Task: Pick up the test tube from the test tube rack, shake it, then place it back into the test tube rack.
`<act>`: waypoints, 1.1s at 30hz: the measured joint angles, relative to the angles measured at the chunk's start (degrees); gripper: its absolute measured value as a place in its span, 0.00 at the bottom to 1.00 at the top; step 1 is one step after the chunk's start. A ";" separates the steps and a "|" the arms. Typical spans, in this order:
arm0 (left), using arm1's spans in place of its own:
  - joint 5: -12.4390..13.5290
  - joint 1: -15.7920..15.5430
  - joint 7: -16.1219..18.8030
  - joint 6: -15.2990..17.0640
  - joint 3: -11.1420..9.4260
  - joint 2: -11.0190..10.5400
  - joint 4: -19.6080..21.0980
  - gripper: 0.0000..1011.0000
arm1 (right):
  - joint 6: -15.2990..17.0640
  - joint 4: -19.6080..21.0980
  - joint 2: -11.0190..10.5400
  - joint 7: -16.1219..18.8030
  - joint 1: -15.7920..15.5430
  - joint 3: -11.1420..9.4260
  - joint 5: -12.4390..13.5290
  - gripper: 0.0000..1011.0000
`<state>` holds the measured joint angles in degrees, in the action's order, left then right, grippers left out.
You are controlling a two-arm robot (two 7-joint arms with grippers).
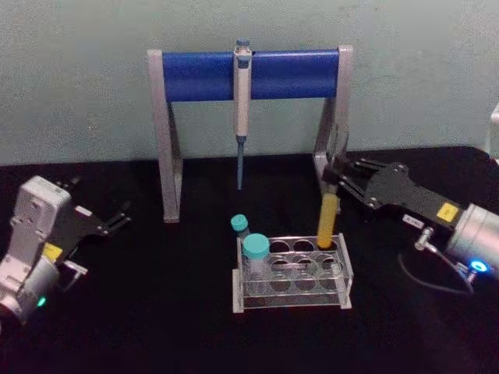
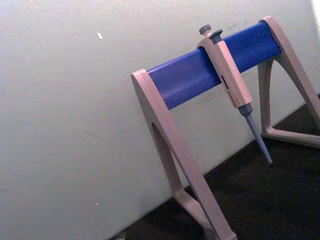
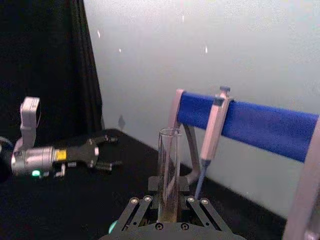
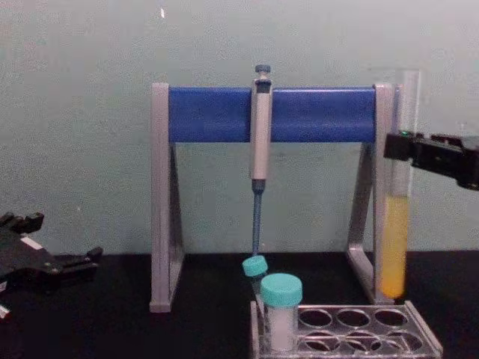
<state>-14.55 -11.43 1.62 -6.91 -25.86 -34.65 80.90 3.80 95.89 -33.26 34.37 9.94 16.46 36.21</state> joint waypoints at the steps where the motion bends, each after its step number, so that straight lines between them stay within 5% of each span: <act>1: 0.00 0.00 0.00 0.00 0.00 0.00 0.00 0.99 | 0.23 0.33 -0.39 -0.26 -0.18 -0.04 -0.03 0.23; 6: 0.00 0.00 0.00 0.00 0.00 0.00 0.00 0.99 | 0.73 2.14 -2.72 -3.46 -1.32 -0.38 -1.73 0.23; 11: 0.00 0.00 0.00 0.00 0.00 0.00 0.00 0.99 | -0.33 3.17 -3.60 -8.24 -1.63 -0.06 -6.58 0.23; 20: 0.00 0.00 0.00 0.00 0.00 0.00 0.00 0.99 | -2.13 2.02 -0.57 -13.64 -0.20 0.71 -14.16 0.23; 26: 0.00 0.00 0.00 0.00 0.00 0.00 0.00 0.99 | -3.41 -0.42 2.73 -13.75 0.98 0.71 -14.52 0.23; 33: 0.00 0.00 0.00 0.00 0.00 0.00 0.00 0.99 | -4.73 -2.59 5.67 -10.39 1.83 0.64 -11.67 0.23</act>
<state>-14.55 -11.43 1.62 -6.91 -25.86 -34.65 80.90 -0.93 93.30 -27.59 23.98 11.77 17.10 24.54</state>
